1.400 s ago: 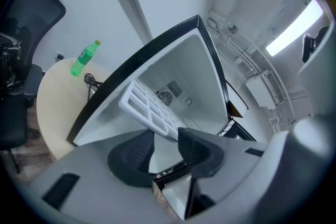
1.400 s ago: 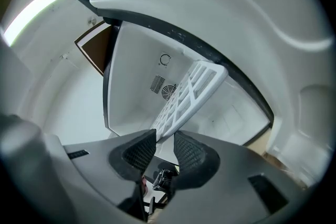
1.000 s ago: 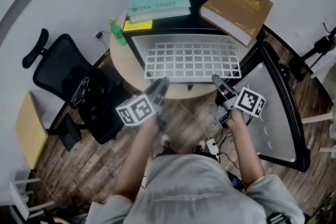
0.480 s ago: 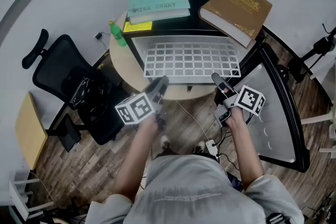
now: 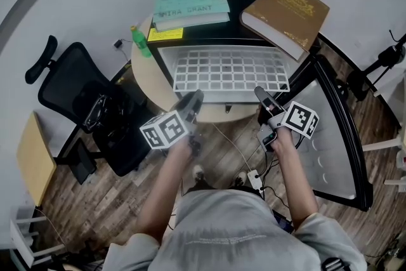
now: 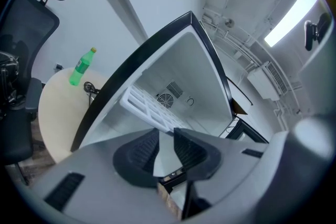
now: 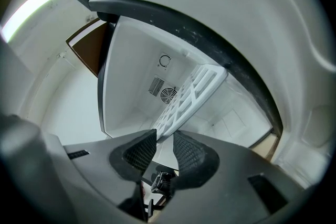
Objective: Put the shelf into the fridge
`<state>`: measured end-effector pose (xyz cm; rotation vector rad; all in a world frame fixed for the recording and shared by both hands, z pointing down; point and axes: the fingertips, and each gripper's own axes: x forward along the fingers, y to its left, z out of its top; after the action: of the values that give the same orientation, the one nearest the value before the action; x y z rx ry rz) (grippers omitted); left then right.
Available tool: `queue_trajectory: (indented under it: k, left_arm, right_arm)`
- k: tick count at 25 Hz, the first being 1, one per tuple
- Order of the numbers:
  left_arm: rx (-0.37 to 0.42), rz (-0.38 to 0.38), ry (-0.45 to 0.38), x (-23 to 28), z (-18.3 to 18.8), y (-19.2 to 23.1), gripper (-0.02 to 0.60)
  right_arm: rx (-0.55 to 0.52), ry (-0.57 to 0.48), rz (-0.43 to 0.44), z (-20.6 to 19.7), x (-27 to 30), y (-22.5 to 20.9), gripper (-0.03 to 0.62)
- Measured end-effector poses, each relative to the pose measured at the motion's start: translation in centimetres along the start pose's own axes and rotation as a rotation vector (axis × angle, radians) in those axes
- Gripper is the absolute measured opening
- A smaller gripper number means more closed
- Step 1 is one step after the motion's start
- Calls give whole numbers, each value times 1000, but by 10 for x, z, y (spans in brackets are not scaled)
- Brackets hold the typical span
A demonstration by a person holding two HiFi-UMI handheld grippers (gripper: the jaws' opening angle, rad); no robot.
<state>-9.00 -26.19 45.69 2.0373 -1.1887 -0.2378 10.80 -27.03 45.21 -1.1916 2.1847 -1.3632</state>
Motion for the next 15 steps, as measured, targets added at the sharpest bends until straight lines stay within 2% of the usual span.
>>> queue_trajectory:
  k: [6, 10, 15]
  left_arm:
    - [8, 20, -7, 11, 6, 5, 87]
    - [15, 31, -15, 20, 11, 9, 87]
    - [29, 46, -26, 32, 18, 13, 87]
  right_arm:
    - [-4, -7, -29, 7, 9, -7, 110]
    - [3, -25, -5, 13, 20, -6, 110]
    - [-8, -48, -37, 21, 31, -11, 110]
